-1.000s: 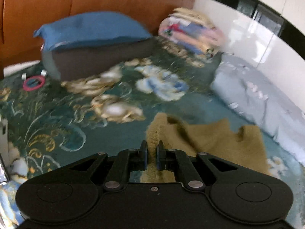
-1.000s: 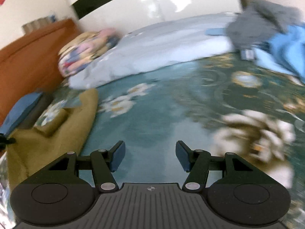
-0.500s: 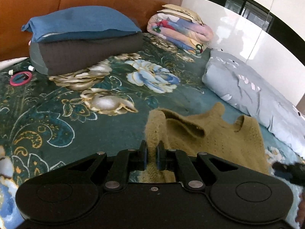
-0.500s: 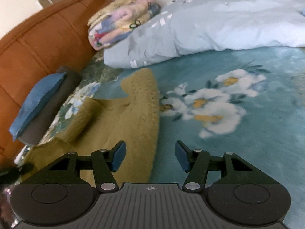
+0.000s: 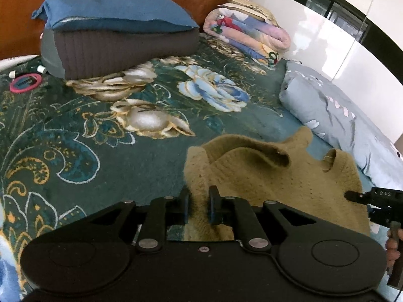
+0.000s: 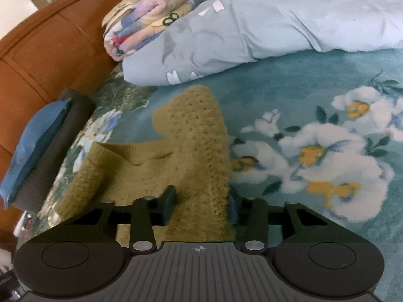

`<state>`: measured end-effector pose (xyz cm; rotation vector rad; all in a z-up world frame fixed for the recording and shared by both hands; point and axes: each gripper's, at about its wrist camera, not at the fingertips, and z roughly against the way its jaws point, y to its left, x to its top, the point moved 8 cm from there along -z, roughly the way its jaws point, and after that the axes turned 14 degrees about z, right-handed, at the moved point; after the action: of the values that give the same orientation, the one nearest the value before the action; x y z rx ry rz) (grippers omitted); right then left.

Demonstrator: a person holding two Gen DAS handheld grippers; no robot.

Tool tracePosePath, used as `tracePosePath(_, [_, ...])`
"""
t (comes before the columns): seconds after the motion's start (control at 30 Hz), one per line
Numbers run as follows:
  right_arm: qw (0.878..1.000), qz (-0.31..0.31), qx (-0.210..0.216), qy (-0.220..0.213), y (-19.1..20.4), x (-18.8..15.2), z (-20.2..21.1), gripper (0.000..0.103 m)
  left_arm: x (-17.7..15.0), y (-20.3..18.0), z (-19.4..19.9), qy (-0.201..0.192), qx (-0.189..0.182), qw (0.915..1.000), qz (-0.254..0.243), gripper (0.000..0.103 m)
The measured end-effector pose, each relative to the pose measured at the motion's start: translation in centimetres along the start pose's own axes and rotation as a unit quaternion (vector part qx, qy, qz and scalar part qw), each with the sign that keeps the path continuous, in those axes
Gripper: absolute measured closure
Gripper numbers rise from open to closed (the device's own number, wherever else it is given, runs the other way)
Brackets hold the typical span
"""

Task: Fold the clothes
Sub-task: 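Grasp the sweater shoulders with both grippers and lift it up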

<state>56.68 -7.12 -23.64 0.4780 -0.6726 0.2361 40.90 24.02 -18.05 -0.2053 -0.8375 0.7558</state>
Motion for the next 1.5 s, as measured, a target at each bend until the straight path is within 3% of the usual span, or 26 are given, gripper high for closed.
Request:
tracePosePath(0.07, [1.0,-0.003,0.005,-0.01,0.2,0.3,0.5,0.09,-0.2,0.1,-0.4,0.005,0.004,1.0,0.003,0.092])
tracePosePath(0.27, [0.997,0.001,0.036,-0.072,1.3,1.8,4.9,0.092,-0.4,-0.8,0.5,-0.006,-0.005,1.0,0.004,0.096])
tracePosePath(0.43, [0.992,0.011,0.053,-0.117,2.4,3.0,10.5,0.092,0.0,-4.0,4.0,-0.012,-0.057,0.9983,0.001,0.096])
tracePosePath(0.57, [0.985,0.021,0.052,-0.164,2.6,3.7,17.3,0.092,0.1,-7.9,8.4,-0.025,-0.117,0.9928,-0.009,0.096])
tracePosePath(0.7, [0.974,0.036,0.035,-0.22,2.6,3.9,25.9,0.092,-0.3,-11.7,14.2,-0.044,-0.185,0.9813,-0.029,0.096])
tracePosePath(0.97, [0.946,0.094,-0.013,-0.311,3.9,1.7,42.7,0.092,-1.9,-17.4,25.4,-0.072,-0.295,0.9498,-0.074,0.096])
tracePosePath(1.17, [0.924,0.138,-0.057,-0.352,5.6,3.5,51.3,0.092,-1.8,-19.8,30.9,-0.065,-0.355,0.9291,-0.082,0.096])
tracePosePath(1.27, [0.917,0.15,-0.081,-0.36,5.4,5.7,53.4,0.092,-1.8,-20.5,29.3,-0.052,-0.346,0.9335,-0.081,0.095])
tracePosePath(1.33, [0.923,0.142,-0.091,-0.347,3.8,7.6,52.1,0.092,-2.1,-20.6,26.5,-0.036,-0.327,0.9412,-0.077,0.095])
tracePosePath(1.5, [0.953,0.11,-0.116,-0.259,-3.1,11.0,41.1,0.092,-4.1,-19.8,14.9,0.016,-0.246,0.9668,-0.066,0.095])
